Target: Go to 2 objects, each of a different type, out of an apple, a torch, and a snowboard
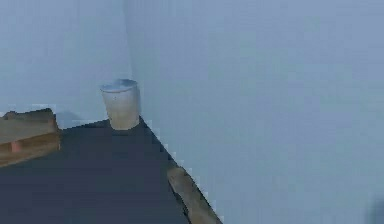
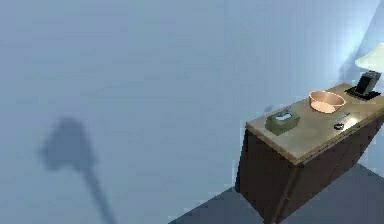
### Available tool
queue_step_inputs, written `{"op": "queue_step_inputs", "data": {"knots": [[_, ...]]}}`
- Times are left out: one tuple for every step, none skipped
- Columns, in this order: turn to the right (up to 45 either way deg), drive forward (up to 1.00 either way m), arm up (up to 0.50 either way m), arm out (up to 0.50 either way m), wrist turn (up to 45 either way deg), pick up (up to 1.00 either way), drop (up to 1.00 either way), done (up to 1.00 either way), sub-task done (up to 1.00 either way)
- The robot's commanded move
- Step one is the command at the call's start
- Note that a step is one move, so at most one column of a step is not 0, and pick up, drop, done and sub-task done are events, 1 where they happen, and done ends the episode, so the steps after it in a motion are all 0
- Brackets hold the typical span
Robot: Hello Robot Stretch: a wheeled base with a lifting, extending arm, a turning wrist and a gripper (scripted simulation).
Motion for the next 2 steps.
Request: {"op": "queue_step_inputs", "data": {"knots": [[0.0, 0.00, 0.00, 0.00, 0.0, 0.00, 0.00, 0.00, 1.00], [-45.0, 0.00, 0.00, 0.00, 0.0, 0.00, 0.00, 0.00, 0.00]]}}
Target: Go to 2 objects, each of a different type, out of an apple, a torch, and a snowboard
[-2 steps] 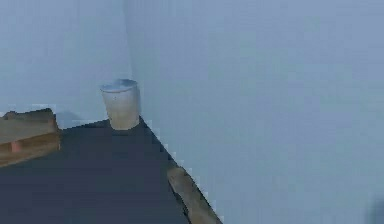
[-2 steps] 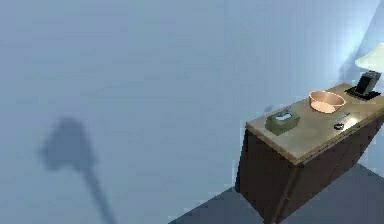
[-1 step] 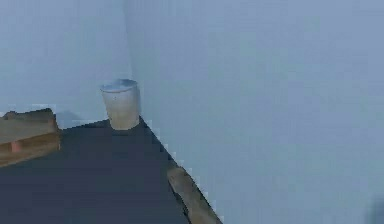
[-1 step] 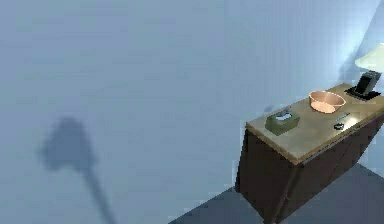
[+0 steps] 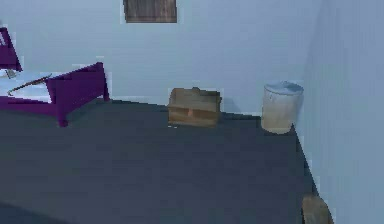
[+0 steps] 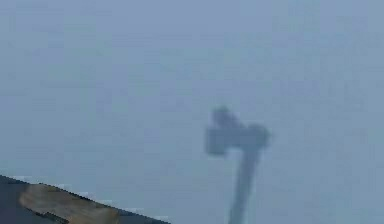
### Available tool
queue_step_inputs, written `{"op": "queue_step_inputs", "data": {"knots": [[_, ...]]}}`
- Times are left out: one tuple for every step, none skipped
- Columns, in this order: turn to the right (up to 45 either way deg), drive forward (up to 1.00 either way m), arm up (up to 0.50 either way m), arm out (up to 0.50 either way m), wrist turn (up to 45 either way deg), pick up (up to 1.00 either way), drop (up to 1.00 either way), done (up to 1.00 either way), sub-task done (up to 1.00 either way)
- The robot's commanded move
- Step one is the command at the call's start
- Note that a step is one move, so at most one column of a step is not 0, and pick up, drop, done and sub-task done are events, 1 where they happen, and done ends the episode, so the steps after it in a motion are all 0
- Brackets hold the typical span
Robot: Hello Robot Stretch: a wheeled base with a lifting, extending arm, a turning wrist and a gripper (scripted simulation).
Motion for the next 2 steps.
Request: {"op": "queue_step_inputs", "data": {"knots": [[-33.0, 0.00, 0.00, 0.00, 0.0, 0.00, 0.00, 0.00, 0.00], [0.0, 1.00, 0.00, 0.00, 0.0, 0.00, 0.00, 0.00, 0.00]]}}
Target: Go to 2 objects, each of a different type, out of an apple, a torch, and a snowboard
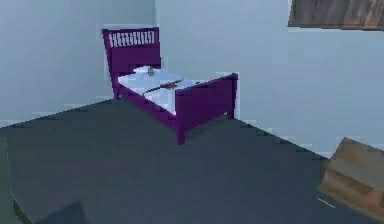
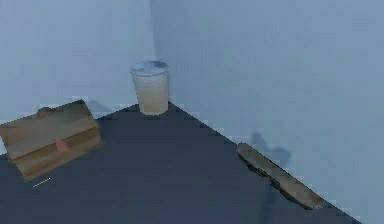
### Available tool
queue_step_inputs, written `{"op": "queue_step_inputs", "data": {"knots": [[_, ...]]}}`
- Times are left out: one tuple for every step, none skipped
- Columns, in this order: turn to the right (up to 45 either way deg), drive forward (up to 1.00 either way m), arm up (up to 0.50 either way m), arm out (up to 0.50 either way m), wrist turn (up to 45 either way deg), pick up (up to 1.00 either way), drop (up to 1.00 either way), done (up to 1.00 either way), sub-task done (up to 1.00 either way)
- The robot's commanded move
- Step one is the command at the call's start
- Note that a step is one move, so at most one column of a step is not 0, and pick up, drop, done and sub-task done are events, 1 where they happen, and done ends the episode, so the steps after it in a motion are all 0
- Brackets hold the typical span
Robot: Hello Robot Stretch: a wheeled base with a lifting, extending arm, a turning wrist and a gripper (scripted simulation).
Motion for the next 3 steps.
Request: {"op": "queue_step_inputs", "data": {"knots": [[-3.0, 0.00, 0.00, 0.00, 0.0, 0.00, 0.00, 0.00, 0.00], [0.0, 0.45, 0.00, 0.00, 0.0, 0.00, 0.00, 0.00, 0.00], [-36.0, 0.00, 0.00, 0.00, 0.0, 0.00, 0.00, 0.00, 0.00]]}}
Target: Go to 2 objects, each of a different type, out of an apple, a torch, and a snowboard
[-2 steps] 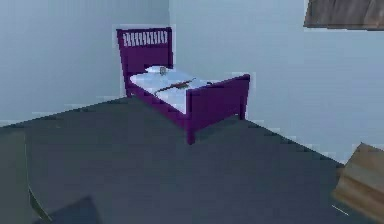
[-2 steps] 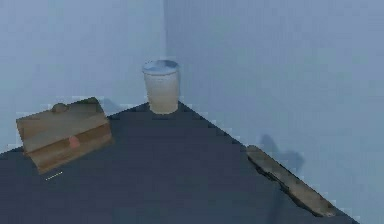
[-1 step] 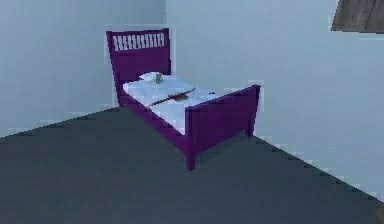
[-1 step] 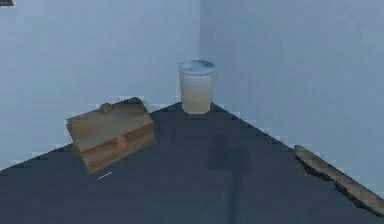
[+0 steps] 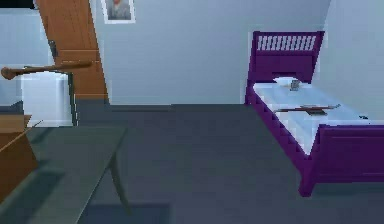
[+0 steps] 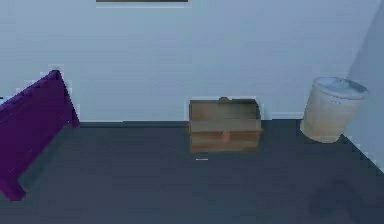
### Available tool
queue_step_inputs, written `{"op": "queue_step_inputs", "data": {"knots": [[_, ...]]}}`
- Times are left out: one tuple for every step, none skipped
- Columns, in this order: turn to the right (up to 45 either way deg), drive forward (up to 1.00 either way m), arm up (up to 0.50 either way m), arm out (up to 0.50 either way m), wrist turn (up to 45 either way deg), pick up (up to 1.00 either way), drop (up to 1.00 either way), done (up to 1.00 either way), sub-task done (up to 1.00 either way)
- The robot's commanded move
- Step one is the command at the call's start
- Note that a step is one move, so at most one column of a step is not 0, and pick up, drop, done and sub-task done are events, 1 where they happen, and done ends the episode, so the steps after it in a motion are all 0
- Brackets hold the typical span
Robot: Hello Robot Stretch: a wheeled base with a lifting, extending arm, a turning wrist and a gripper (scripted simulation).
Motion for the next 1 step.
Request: {"op": "queue_step_inputs", "data": {"knots": [[0.0, 1.00, 0.00, 0.00, 0.0, 0.00, 0.00, 0.00, 0.00]]}}
